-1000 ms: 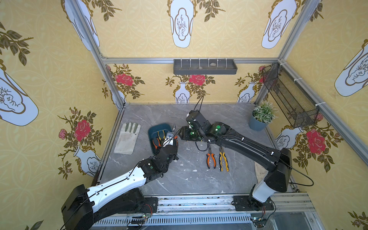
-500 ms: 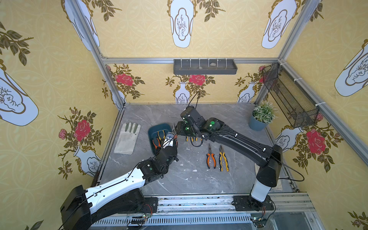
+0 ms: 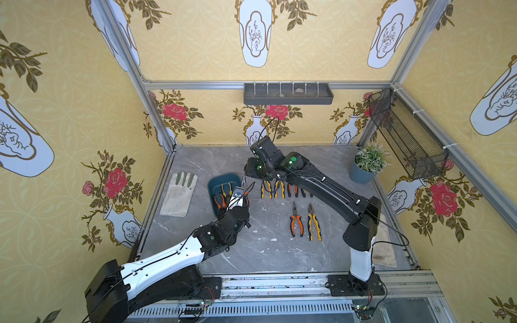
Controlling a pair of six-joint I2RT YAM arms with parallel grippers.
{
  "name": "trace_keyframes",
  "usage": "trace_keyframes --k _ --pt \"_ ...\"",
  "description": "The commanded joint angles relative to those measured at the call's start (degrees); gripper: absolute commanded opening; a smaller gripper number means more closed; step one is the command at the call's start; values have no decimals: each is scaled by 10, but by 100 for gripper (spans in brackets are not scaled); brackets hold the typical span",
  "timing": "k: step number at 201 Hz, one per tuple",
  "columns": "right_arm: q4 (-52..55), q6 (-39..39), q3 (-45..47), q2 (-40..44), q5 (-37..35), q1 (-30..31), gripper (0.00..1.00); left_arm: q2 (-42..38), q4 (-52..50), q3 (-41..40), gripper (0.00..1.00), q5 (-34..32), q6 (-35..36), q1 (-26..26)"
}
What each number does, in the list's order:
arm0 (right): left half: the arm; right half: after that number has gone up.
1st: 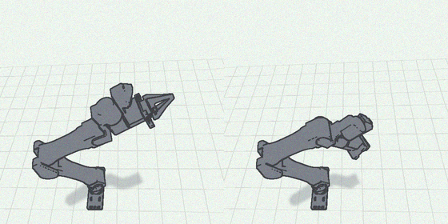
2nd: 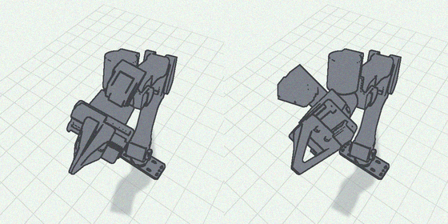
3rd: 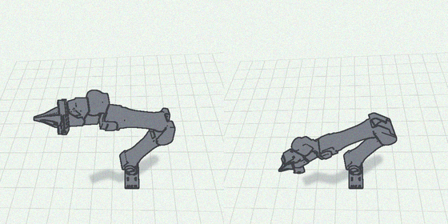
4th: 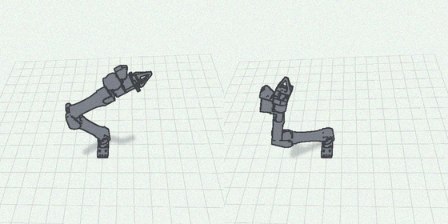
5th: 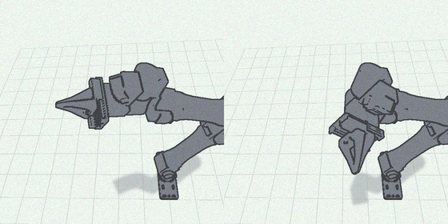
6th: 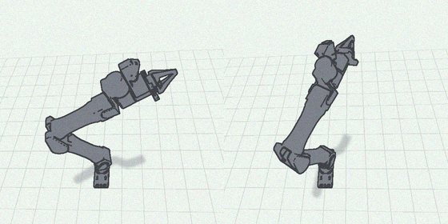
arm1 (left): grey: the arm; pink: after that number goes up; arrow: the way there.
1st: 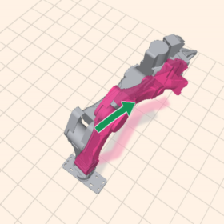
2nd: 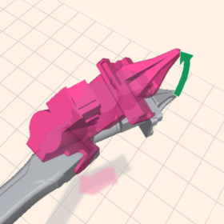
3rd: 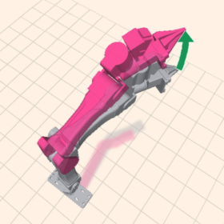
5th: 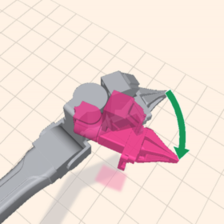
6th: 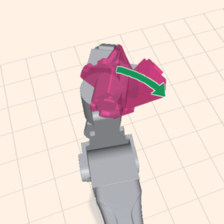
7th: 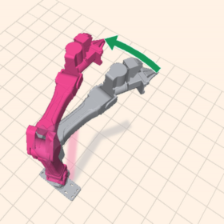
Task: Take the pliers out of the storage box
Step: Place the pliers at the center of the board.
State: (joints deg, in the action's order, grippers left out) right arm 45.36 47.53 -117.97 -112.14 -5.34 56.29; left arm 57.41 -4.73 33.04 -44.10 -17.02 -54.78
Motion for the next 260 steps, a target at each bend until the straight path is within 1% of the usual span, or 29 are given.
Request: trace_keyframes --k 1,32,83,147,172,206,260 --pt "16 2 -8 -13 16 5 48 2 30 -3 0 -13 -7 -1" --pt "4 -2 -13 -29 44 9 48 2 31 -4 0 -15 -7 -1" --pt "1 1 -10 -35 52 15 48 1 31 -7 0 -15 -11 -1" --pt "-19 9 33 -33 64 20 41 1 31 -8 0 -17 -12 -2" --pt "-21 9 36 -34 63 21 39 0 30 -10 0 -17 -14 -2" --pt "-17 5 31 -35 55 23 32 -1 30 -12 0 -16 -16 -2" --pt "-14 6 33 -37 60 25 28 -2 28 -13 0 -17 -16 -2"
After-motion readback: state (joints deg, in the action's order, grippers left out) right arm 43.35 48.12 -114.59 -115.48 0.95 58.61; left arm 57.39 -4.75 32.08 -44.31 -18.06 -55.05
